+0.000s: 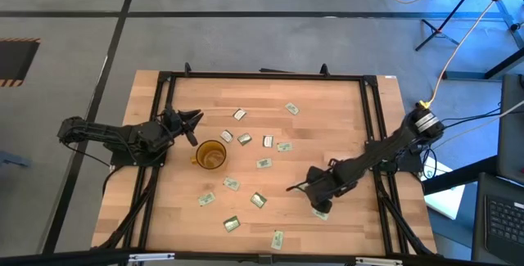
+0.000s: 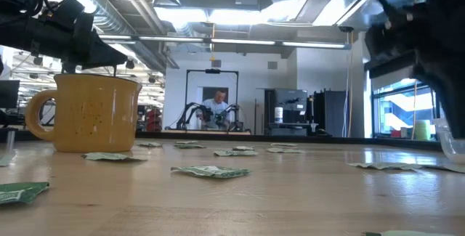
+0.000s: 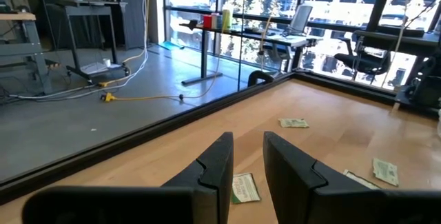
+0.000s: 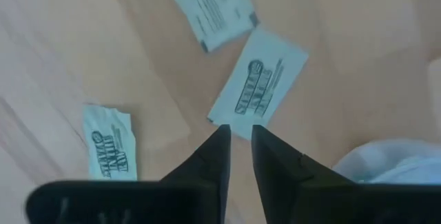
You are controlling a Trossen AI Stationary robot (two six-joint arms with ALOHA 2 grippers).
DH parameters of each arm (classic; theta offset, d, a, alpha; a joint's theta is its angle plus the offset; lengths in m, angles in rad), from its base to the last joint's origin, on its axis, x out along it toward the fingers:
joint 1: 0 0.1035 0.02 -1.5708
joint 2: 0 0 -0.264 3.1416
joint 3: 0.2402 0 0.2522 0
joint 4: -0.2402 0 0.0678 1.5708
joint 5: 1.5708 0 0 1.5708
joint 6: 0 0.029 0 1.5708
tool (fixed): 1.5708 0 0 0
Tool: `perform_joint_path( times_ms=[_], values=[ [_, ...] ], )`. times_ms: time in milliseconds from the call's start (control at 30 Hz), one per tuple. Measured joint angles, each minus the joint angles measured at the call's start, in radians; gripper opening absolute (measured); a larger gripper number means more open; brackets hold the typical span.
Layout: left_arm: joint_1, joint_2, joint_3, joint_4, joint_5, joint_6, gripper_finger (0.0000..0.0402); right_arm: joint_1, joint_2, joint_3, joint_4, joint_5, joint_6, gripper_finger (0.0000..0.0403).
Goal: Pick and place Stevia / Truvia into bins
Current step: Put the green stevia packet into the transparent container
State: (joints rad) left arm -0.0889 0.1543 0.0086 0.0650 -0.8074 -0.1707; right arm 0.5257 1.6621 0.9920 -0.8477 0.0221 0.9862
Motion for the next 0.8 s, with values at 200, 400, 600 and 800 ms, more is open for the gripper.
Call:
perform_joint_path(
  times_ms=[200, 400, 600, 800],
  values=[
    [0.000, 0.000, 0.000, 0.000, -0.002, 0.000, 0.0075, 0.000, 0.068, 0.000, 0.014, -0.019, 0.057, 0.0059],
    [0.000, 0.000, 0.000, 0.000, -0.002, 0.001, 0.0075, -0.014, 0.102, 0.000, 0.027, -0.021, 0.057, 0.0062],
    [0.000, 0.000, 0.000, 0.000, -0.002, 0.001, 0.0075, -0.026, 0.132, 0.004, 0.022, -0.026, 0.048, 0.0062],
    [0.000, 0.000, 0.000, -0.001, -0.002, 0.001, 0.0075, -0.026, 0.133, 0.003, 0.024, -0.025, 0.031, 0.0036]
  ],
)
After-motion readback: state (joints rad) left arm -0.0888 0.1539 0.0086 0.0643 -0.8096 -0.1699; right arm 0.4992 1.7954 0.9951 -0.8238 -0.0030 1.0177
